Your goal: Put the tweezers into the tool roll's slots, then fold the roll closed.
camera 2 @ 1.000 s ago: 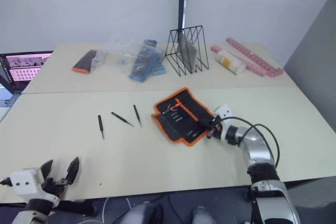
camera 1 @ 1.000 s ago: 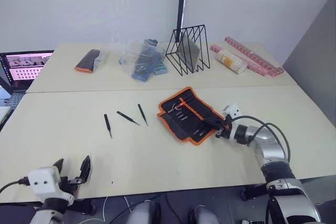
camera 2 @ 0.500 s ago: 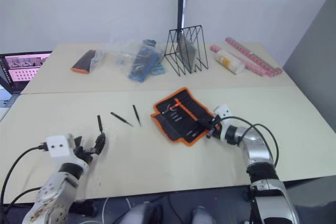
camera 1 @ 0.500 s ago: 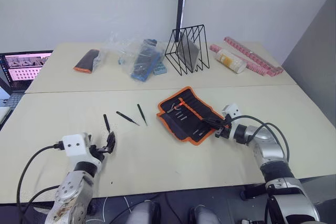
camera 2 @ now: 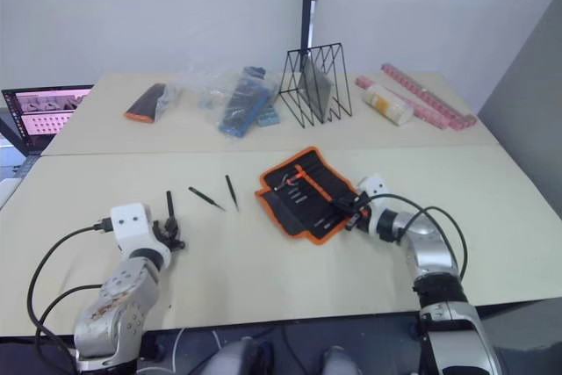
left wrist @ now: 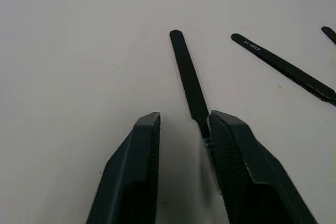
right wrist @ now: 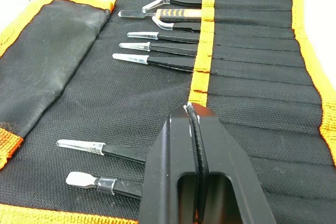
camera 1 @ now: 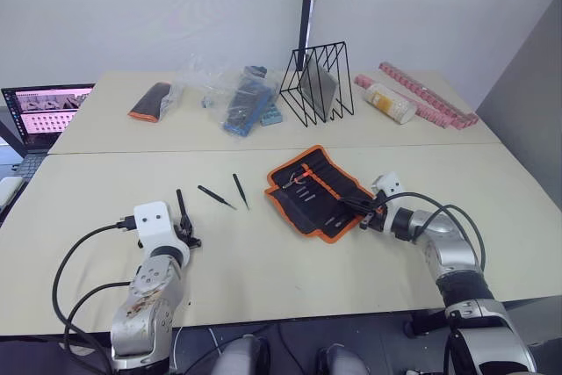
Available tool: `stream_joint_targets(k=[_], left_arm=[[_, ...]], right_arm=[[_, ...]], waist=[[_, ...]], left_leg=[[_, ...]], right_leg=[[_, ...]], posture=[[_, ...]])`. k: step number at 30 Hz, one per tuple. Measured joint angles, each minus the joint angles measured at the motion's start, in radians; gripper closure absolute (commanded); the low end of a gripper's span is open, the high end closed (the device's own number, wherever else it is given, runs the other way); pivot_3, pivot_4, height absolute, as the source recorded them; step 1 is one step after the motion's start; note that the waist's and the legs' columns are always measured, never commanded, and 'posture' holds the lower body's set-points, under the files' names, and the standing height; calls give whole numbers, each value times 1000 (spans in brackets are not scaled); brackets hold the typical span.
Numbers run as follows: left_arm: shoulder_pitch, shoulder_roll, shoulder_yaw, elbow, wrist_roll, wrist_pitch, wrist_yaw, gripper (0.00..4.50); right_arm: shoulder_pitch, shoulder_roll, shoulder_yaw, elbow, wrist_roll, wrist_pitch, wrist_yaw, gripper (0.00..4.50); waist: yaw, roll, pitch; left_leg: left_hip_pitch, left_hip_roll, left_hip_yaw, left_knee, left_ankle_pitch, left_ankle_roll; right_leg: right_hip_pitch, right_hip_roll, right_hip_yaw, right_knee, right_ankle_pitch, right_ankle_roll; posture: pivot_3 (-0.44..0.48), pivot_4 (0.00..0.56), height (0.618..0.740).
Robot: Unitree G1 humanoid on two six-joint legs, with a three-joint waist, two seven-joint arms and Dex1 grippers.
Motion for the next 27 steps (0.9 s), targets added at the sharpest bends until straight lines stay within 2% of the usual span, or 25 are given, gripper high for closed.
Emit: stream_joint_targets(k=[1, 2, 12, 16, 23, 27], left_arm=[[-10, 0, -2, 9, 8, 2, 3, 4436], [-14, 2, -1, 11, 13, 1, 5, 4482], [-7, 66, 46, 36, 15, -16, -39, 4482], [-8, 112, 99, 50, 12, -34, -67, 4482], [-50, 154, 127, 42, -17, -35, -128, 4482], [-51, 142, 138, 35, -59, -1, -143, 3348]], right_arm=[[2, 0, 1, -4, 0, 1, 0, 4500], [5, 0, 1, -9, 0, 1, 0, 4500], [19, 0, 1, -28, 1, 2, -2, 4500], [21, 0, 0, -30, 1, 2, -2, 4500], [23, 0, -2, -31, 1, 2, -5, 4500], [27, 0, -2, -37, 2, 2, -11, 4500]], waist=[[0, 0, 0], [0, 0, 0], [-6, 2, -1], [-8, 1, -1], [-6, 1, 0], [-6, 1, 0]], left_leg=[[0, 0, 0, 0, 0, 0], [0, 0, 0, 0, 0, 0], [0, 1, 0, -1, 0, 0], [0, 0, 0, -1, 0, 0], [0, 0, 0, -1, 0, 0], [0, 0, 0, -1, 0, -1]], right_leg=[[0, 0, 0, 0, 0, 0], [0, 0, 0, 0, 0, 0], [-1, 0, 0, 0, 0, 0], [-1, 0, 0, 0, 0, 0], [-1, 0, 0, 0, 0, 0], [-1, 0, 0, 0, 0, 0]], posture=[[0, 150, 704], [0, 150, 704], [0, 150, 704], [0, 150, 704], [0, 150, 704], [0, 150, 704]])
